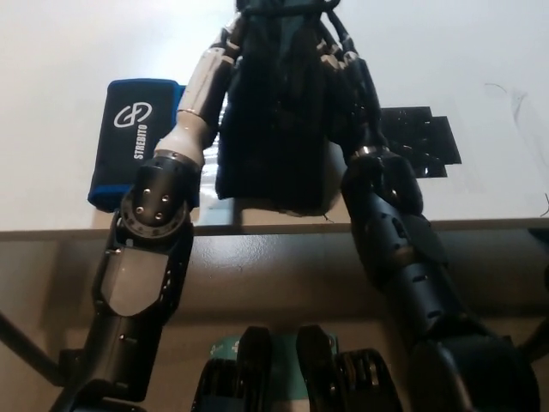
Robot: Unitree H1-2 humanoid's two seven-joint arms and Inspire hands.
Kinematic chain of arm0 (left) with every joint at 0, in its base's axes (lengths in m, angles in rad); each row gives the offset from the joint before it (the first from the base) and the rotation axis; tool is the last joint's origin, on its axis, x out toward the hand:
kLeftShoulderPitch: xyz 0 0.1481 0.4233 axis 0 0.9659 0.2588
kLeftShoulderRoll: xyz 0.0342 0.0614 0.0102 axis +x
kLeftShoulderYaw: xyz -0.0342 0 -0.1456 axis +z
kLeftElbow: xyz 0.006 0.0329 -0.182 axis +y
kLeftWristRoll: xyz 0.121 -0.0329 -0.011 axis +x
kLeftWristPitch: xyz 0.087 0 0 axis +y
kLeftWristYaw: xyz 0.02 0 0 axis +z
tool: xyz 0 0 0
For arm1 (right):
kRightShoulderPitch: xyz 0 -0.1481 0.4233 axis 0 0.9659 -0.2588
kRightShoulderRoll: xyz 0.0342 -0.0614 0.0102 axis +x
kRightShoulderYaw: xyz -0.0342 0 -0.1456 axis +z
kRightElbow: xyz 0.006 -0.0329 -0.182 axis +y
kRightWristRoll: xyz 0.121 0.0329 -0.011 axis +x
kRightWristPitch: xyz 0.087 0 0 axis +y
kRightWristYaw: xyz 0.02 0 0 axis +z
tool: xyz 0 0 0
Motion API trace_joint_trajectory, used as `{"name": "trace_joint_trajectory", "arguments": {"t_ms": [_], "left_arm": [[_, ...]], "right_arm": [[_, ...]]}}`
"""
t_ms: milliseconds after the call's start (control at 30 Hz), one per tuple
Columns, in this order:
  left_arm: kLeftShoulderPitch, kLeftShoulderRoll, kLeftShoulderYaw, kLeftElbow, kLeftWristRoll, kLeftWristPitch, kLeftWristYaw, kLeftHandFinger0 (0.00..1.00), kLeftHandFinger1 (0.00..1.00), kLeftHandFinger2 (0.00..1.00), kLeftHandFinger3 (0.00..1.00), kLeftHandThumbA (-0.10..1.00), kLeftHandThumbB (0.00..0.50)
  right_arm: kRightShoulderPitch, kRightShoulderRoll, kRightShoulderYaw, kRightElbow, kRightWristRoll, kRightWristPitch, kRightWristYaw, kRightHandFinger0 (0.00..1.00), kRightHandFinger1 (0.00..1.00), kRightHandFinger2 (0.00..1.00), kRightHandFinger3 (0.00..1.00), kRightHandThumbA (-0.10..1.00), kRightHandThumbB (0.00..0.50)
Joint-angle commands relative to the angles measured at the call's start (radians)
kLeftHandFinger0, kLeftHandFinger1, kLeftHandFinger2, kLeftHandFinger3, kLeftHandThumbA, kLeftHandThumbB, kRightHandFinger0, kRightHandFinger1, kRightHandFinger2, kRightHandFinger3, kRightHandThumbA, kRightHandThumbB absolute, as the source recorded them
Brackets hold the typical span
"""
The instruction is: Use both hands to pick up the lunch bag on the right hand side and smoothly move it near the note book on the left hand side
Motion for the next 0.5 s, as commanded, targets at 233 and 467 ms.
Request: {"name": "trace_joint_trajectory", "arguments": {"t_ms": [233, 467], "left_arm": [[-0.027, 0.005, 0.055, -0.056, -0.058, -0.022, 0.007, 1.0, 1.0, 1.0, 1.0, 1.0, 0.312], [-0.017, 0.024, 0.073, -0.023, -0.06, -0.029, 0.012, 1.0, 1.0, 1.0, 1.0, 1.0, 0.289]], "right_arm": [[-0.078, 0.049, 0.025, -0.003, -0.04, -0.047, 0.015, 1.0, 1.0, 1.0, 1.0, 1.0, 0.238], [-0.094, 0.05, 0.03, 0.034, -0.054, -0.065, 0.02, 1.0, 1.0, 1.0, 1.0, 1.0, 0.232]]}}
